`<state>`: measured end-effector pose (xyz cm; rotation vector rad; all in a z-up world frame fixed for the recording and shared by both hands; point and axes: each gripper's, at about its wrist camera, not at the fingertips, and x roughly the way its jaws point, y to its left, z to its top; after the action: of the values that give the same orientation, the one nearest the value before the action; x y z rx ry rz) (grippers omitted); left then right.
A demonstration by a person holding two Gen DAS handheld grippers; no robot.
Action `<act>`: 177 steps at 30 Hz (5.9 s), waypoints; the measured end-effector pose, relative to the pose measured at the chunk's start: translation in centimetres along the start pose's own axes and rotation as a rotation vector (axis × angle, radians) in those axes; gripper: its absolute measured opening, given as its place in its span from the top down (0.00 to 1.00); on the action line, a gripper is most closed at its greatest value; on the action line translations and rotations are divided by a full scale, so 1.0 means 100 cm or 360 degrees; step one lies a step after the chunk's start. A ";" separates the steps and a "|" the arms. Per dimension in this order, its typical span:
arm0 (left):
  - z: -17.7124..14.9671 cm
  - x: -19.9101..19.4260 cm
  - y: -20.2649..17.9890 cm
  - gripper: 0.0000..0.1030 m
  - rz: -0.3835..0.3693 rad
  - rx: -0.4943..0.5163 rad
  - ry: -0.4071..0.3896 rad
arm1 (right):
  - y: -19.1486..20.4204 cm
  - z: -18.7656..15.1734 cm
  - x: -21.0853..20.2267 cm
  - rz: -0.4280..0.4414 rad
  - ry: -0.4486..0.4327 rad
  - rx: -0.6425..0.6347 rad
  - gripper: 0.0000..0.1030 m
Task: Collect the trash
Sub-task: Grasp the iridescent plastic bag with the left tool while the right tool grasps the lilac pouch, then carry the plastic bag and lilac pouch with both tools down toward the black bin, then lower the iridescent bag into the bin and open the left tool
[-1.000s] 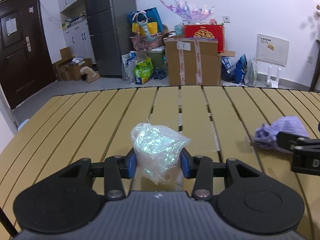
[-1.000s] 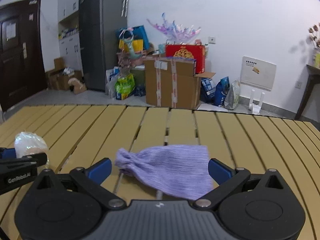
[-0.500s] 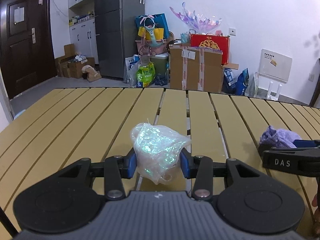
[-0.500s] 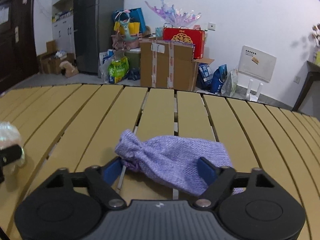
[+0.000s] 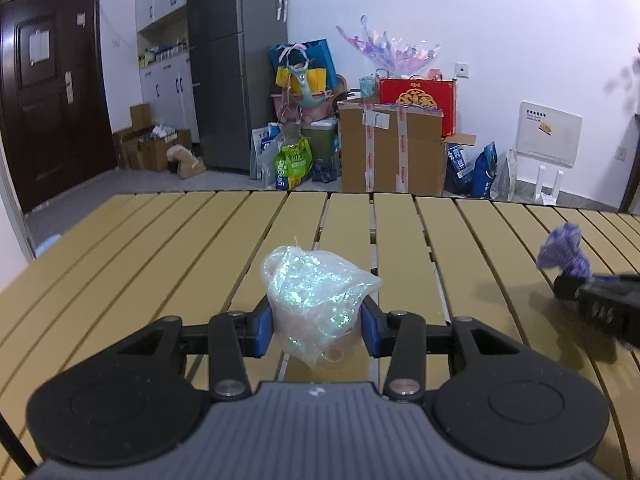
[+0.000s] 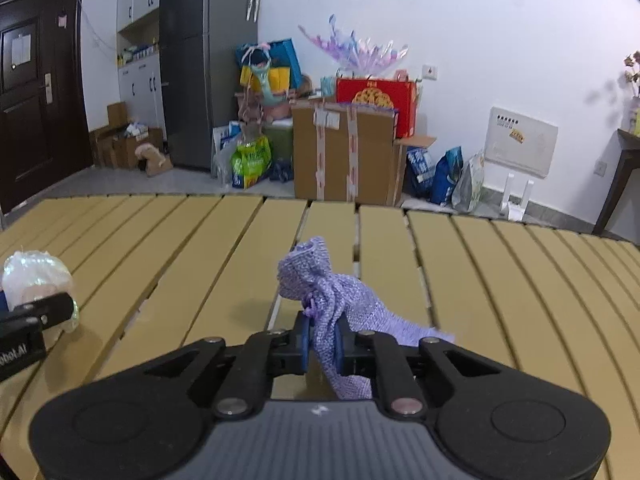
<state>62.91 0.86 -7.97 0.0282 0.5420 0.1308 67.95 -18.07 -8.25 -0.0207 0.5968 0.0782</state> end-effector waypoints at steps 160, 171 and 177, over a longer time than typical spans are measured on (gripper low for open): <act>-0.313 -0.172 -0.106 0.58 -0.0231 0.0060 0.0936 | -0.102 -0.380 -0.261 -0.0144 0.0360 0.0352 0.90; -0.322 -0.165 -0.121 0.58 -0.0207 0.0095 0.0991 | -0.107 -0.386 -0.260 -0.0176 0.0384 0.0361 0.90; -0.324 -0.161 -0.124 0.56 -0.0179 0.0111 0.0995 | -0.108 -0.387 -0.261 -0.0177 0.0385 0.0365 0.90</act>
<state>33.97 -13.81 -28.26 0.0247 1.1701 0.0070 25.65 -32.27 -25.63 0.1608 0.8420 -0.1023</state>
